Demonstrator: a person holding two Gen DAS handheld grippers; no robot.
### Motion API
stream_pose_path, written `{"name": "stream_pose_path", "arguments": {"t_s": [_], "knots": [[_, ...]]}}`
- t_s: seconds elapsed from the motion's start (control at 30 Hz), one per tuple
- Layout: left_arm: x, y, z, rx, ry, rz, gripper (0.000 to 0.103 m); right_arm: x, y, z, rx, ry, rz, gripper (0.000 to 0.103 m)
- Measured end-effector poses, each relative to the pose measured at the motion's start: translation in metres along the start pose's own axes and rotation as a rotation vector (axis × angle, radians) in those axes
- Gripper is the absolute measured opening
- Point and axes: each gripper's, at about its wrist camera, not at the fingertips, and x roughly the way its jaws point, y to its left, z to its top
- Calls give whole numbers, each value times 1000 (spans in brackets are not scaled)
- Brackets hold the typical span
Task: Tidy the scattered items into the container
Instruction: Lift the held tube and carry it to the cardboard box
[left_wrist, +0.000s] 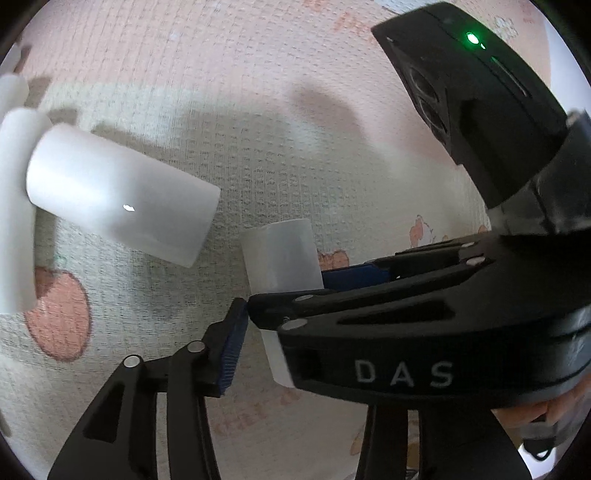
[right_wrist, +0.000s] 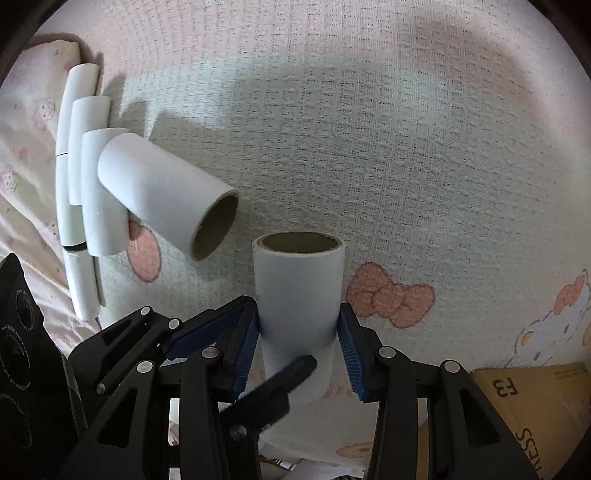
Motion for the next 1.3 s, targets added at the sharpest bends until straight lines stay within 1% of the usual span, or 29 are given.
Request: {"name": "stream_pose_path", "arguments": {"t_s": [0.13, 0.23, 0.37, 0.43, 0.47, 0.53, 0.67, 0.73, 0.77, 0.8, 0.83, 0.87, 0.93, 0.97, 1.07, 1.1, 1.17, 1.3], "knots": [[0, 7, 2, -26, 1, -32, 51, 4, -2, -3, -2, 2, 7, 40], [-4, 5, 2, -4, 0, -23, 51, 2, -2, -7, -2, -4, 10, 40], [-18, -2, 6, 19, 5, -51, 51, -10, 0, -21, 19, -44, 9, 40], [-35, -15, 7, 86, -41, -39, 51, -26, 3, -31, 12, -81, 7, 40], [-45, -24, 8, 128, -73, -28, 51, -36, 5, -35, 5, -110, 12, 40], [-62, -36, 10, 182, -119, -19, 51, -58, 7, -45, -11, -172, 25, 40], [-97, -65, 12, 289, -192, 5, 51, -102, 13, -66, -37, -292, 38, 40], [-103, -79, -12, 341, -218, 14, 51, -124, 15, -72, -42, -343, 45, 40], [-108, -85, -16, 367, -236, 18, 51, -135, 16, -77, -36, -371, 55, 40], [-113, -91, -19, 395, -258, 22, 51, -147, 19, -75, -29, -396, 64, 40], [-120, -100, -22, 432, -281, 24, 51, -156, 16, -80, -25, -429, 71, 40], [-117, -106, -11, 452, -291, 26, 51, -160, 18, -87, -22, -464, 73, 40], [-119, -118, -12, 487, -301, 25, 51, -170, 19, -98, -24, -514, 64, 40], [-118, -121, -11, 501, -299, 27, 51, -175, 16, -102, -22, -530, 62, 40], [-120, -150, -23, 543, -282, 25, 51, -184, 5, -116, -4, -551, 72, 40], [-132, -158, -34, 559, -282, 25, 51, -187, 0, -121, 8, -548, 82, 40], [-141, -168, -47, 585, -288, 26, 51, -192, -11, -129, 29, -550, 111, 40], [-130, -190, -45, 650, -297, 13, 51, -204, -31, -144, 70, -565, 148, 40]]}}
